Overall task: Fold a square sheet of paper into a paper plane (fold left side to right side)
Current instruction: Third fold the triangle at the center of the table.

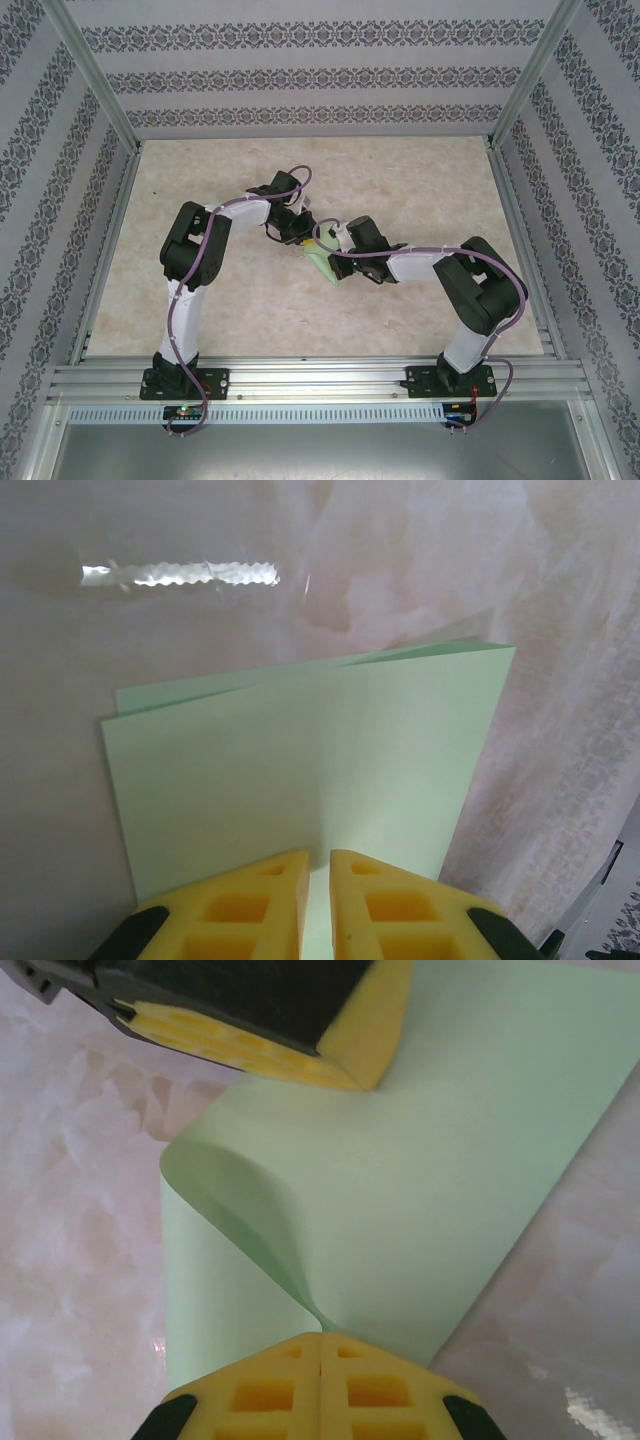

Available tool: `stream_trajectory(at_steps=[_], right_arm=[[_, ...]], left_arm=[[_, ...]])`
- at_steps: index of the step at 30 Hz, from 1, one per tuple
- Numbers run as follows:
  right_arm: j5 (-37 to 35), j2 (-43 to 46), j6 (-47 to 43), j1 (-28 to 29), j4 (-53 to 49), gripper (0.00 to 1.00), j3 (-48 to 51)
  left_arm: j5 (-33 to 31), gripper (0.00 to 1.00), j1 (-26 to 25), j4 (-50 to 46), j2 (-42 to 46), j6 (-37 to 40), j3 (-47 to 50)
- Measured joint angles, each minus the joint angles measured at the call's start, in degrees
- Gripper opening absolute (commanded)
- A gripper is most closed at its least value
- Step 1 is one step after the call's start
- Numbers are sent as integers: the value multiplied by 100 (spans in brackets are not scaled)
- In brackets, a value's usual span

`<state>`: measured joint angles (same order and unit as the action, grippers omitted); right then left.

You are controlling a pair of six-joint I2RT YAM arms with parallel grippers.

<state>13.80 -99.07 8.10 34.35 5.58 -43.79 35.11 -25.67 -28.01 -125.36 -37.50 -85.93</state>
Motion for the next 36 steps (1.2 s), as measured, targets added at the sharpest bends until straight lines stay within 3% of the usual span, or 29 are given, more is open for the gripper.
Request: stream_trajectory(at_steps=[36], right_arm=[[-9,-197,299,-175,-114,0,-162]], left_arm=[[15,16,2,2,-13,2,0]])
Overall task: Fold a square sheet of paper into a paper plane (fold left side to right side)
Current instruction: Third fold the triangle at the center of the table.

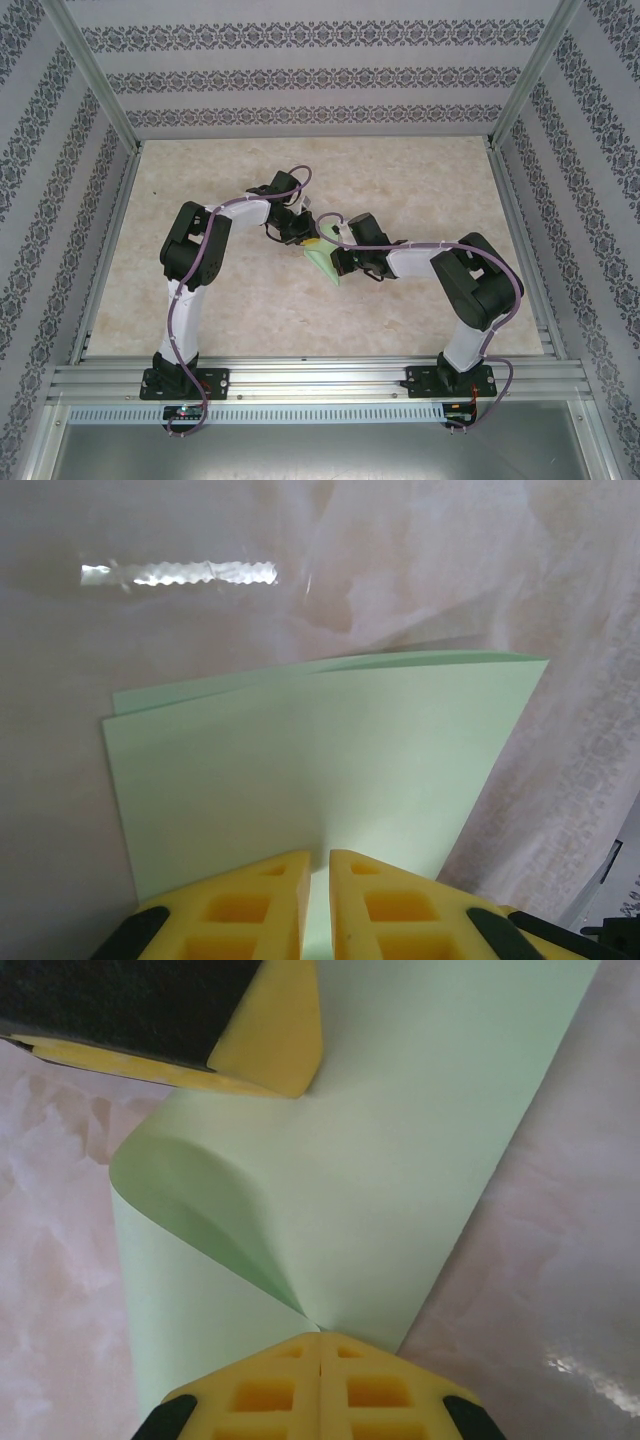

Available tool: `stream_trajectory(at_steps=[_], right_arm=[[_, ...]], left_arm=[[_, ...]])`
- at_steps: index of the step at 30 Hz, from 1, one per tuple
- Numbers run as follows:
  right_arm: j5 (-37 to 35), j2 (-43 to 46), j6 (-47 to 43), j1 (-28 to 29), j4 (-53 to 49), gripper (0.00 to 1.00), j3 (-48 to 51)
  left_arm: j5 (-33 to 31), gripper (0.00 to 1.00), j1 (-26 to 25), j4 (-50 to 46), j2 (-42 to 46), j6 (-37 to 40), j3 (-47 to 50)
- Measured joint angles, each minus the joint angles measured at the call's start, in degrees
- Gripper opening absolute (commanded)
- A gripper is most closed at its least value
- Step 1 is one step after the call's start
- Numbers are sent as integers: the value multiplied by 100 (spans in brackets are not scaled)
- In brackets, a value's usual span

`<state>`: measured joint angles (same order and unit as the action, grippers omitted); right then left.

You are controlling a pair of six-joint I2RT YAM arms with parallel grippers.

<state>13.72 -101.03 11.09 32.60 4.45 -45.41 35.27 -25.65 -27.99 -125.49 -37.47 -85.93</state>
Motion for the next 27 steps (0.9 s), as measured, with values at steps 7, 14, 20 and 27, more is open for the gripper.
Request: stream_trajectory(at_steps=[7,14,20,27], right_arm=[[11,0,2,-13,0,0,0],[13,7,2,-13,0,0,0],[11,72,2,-13,-59,0,0],[11,83,0,-13,-131,0,0]], left_arm=[[2,16,0,0,0,0,0],[2,16,0,0,-4,-2,0],[2,16,0,0,-4,0,0],[2,16,0,0,-4,0,0]])
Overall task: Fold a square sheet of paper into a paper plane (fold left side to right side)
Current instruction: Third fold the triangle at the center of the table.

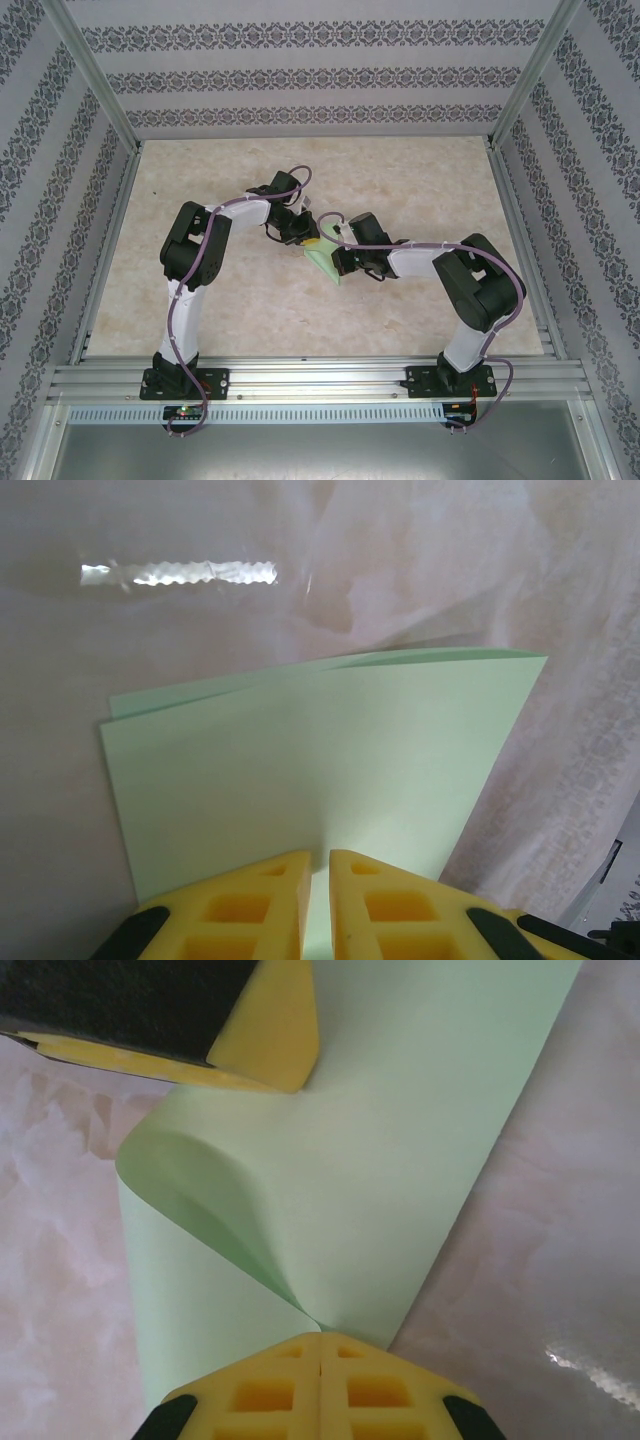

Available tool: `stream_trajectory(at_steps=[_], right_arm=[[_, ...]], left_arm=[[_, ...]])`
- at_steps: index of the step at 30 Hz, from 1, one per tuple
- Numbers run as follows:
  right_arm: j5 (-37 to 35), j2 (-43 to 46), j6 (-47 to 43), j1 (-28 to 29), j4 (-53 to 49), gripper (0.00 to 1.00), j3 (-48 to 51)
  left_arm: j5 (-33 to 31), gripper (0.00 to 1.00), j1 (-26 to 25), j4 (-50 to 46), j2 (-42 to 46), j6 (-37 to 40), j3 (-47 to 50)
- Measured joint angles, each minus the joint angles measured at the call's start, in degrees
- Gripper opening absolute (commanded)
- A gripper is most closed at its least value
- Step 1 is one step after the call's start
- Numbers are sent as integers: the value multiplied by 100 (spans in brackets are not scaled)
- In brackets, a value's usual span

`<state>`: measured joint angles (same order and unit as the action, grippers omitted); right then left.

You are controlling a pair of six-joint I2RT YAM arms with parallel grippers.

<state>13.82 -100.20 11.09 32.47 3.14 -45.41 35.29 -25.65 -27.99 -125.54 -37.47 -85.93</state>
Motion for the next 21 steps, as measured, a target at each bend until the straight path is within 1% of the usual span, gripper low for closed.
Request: stream_trajectory(at_steps=[21], right_arm=[[-4,-83,0,0,-208,0,-175]], left_arm=[[4,16,0,0,-4,0,0]])
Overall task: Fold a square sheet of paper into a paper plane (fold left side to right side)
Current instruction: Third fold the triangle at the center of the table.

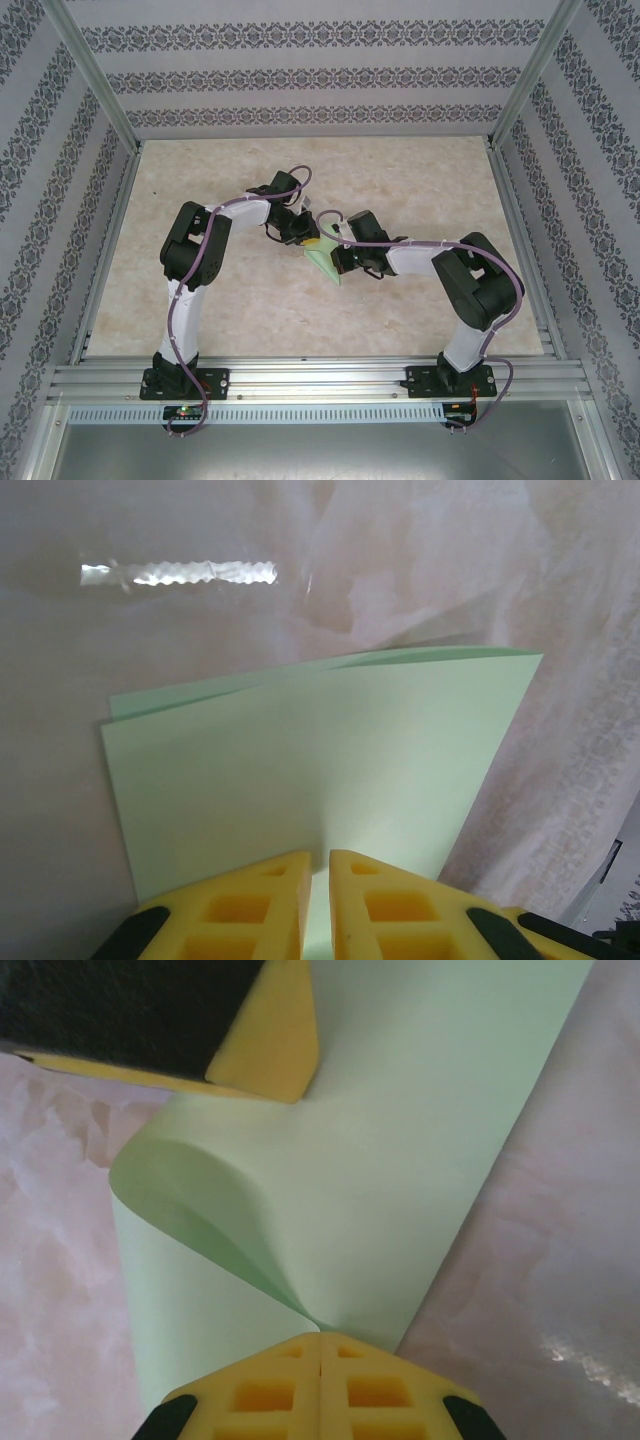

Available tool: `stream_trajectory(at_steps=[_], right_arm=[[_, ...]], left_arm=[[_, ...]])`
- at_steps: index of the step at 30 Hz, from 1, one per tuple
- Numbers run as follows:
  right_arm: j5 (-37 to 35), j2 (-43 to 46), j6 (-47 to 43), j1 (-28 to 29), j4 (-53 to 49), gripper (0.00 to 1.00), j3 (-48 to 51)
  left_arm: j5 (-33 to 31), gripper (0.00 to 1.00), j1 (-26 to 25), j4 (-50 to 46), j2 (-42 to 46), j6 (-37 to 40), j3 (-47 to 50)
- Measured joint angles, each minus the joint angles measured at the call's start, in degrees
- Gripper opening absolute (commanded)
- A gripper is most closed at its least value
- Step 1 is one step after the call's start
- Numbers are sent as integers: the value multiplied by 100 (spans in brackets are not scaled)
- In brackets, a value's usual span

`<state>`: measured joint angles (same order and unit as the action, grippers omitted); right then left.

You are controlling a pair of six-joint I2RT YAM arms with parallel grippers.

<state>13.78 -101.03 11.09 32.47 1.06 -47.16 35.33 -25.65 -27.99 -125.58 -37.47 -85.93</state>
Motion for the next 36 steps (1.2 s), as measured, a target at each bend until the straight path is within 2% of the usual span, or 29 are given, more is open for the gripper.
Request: stream_trajectory(at_steps=[25,36], right_arm=[[-17,-20,50,-76,-2,0,0],[9,-76,103,-87,-76,0,-66]], left_arm=[[17,16,0,4,-7,0,-2],[-24,22,-33,-195,-9,129,-173]])
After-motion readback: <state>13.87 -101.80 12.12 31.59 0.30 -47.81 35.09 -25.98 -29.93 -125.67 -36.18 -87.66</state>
